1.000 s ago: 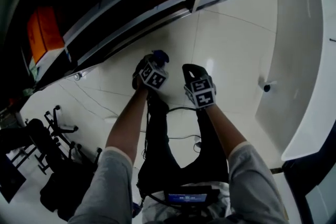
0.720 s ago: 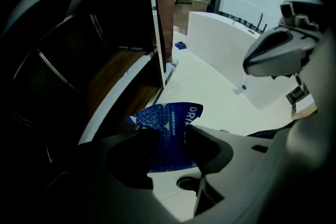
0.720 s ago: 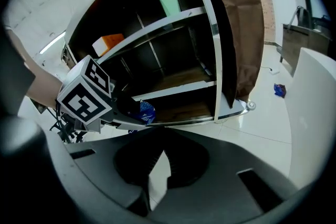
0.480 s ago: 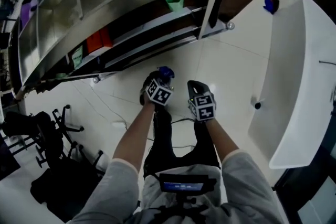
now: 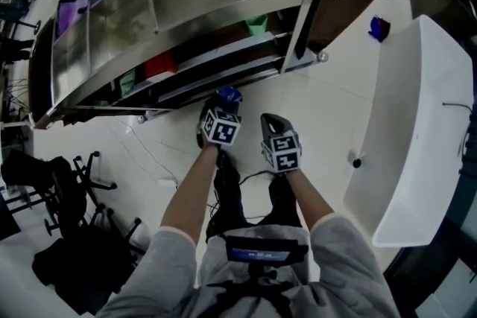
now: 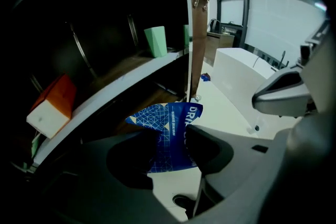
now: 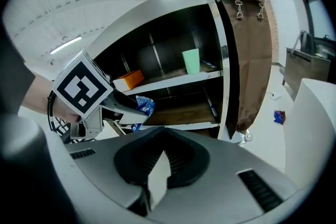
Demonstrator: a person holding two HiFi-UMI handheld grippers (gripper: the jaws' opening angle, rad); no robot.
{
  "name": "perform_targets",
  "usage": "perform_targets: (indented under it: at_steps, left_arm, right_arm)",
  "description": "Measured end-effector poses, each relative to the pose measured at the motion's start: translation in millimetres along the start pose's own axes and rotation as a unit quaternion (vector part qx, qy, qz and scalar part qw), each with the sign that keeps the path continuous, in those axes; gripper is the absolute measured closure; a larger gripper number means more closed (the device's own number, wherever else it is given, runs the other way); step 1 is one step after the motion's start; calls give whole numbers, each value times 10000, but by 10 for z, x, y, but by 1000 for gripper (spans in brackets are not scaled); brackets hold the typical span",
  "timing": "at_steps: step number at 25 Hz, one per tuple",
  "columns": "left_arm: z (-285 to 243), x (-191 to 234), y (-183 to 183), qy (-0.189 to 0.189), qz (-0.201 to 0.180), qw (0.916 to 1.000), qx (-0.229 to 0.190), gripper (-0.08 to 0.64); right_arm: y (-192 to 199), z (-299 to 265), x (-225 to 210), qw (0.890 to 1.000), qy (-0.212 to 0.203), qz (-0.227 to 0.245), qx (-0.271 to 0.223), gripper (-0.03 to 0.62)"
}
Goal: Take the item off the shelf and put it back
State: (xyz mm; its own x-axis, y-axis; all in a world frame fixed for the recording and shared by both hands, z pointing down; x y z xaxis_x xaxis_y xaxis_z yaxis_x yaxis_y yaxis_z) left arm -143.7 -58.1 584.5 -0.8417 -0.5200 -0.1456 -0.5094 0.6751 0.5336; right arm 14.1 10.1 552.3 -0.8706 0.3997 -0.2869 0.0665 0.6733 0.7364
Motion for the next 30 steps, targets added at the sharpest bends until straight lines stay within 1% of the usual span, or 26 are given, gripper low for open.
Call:
perform_targets:
  at_steps: [3,6,11,16,21,24,27,30]
  left_arm:
    - [71,139,-169,-187,227,9992,-277,351]
    - [141,256,-314,-314,425,9975,-465,351]
    - [173,508,-571,-501,595,9946,-689,351]
    - [125,823,-871,-710,606,9920,-849,351]
    - [48,1026,-1109,-997,416,9891,-1004,351]
    - [-27,1118,-1211,-1127,391,9869,-1088,351]
    - [-96,1199,-1275,-1203,396,9863,-1056,351]
    - [-159,1298,-1338,-1270,468,9848,-1085,350]
  right_arm:
    - [-167,-1,16,9998,8,127,-122,583]
    - [-326,-46,26,9997,32,156,-192,583]
    - [-680,-133,92,9989,35,255,-389,583]
    - [-1004,-208,148,9975,4,395,-583,583]
    - [-1243,-258,179,9962,-40,513,-701,583]
    - [-1354,-289,188,9957,-46,515,-773,583]
    - [-1416,-340,182,9953,-31,544,-806,583]
    - [-1438,-390,170,9952,-19,569,-800,583]
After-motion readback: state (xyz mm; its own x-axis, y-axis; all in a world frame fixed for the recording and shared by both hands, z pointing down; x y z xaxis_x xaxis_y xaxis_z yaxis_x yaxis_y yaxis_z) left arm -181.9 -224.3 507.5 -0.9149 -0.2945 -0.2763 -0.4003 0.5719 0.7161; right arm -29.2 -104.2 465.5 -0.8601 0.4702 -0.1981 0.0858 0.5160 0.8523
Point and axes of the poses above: the fingertips, and each gripper's own axes: z backward along the fingers, x to its left, y out of its underside, the point moved 7 cm from there along z, backward along the fingers, and after that the axes turned 1 degree about -y, right-handed, at the moved point
